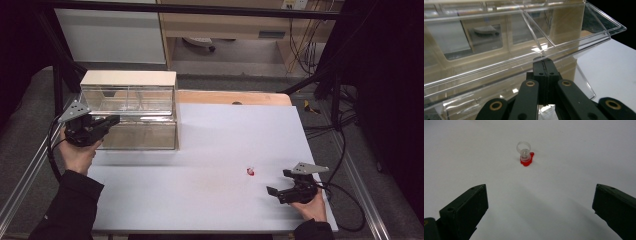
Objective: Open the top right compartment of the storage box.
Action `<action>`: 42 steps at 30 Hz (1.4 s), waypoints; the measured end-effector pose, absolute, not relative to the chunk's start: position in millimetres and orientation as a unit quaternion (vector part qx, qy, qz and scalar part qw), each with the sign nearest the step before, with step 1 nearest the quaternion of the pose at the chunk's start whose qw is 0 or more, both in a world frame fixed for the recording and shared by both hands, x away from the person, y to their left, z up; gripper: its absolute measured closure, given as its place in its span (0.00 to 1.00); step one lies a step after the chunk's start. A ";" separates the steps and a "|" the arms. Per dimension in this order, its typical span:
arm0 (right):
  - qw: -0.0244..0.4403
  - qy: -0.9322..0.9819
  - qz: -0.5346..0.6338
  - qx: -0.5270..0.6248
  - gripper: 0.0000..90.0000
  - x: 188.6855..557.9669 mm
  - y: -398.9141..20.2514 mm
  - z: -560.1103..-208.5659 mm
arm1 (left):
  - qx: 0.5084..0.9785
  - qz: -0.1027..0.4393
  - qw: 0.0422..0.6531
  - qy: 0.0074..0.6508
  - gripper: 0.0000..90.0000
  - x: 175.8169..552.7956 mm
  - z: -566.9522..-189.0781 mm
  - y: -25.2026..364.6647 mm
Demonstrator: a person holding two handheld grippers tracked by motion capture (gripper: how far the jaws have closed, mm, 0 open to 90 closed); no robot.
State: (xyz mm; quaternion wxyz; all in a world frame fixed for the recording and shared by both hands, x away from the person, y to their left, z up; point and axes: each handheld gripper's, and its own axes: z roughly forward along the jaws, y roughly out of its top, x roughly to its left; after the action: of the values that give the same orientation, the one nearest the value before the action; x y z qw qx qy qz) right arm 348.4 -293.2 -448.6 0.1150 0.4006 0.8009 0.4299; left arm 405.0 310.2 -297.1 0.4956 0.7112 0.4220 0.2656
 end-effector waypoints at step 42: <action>0.118 0.801 0.430 0.399 0.01 348.3 -293.9 -448.3 | 0.677 0.283 0.545 0.406 1.00 405.9 -267.3 309.5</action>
State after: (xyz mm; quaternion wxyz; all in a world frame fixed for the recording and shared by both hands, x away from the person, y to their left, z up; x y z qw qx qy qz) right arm 348.3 -293.9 -448.3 0.1175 0.3987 0.8013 0.4302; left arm 405.9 309.5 -267.3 0.5450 0.6768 0.4060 0.2830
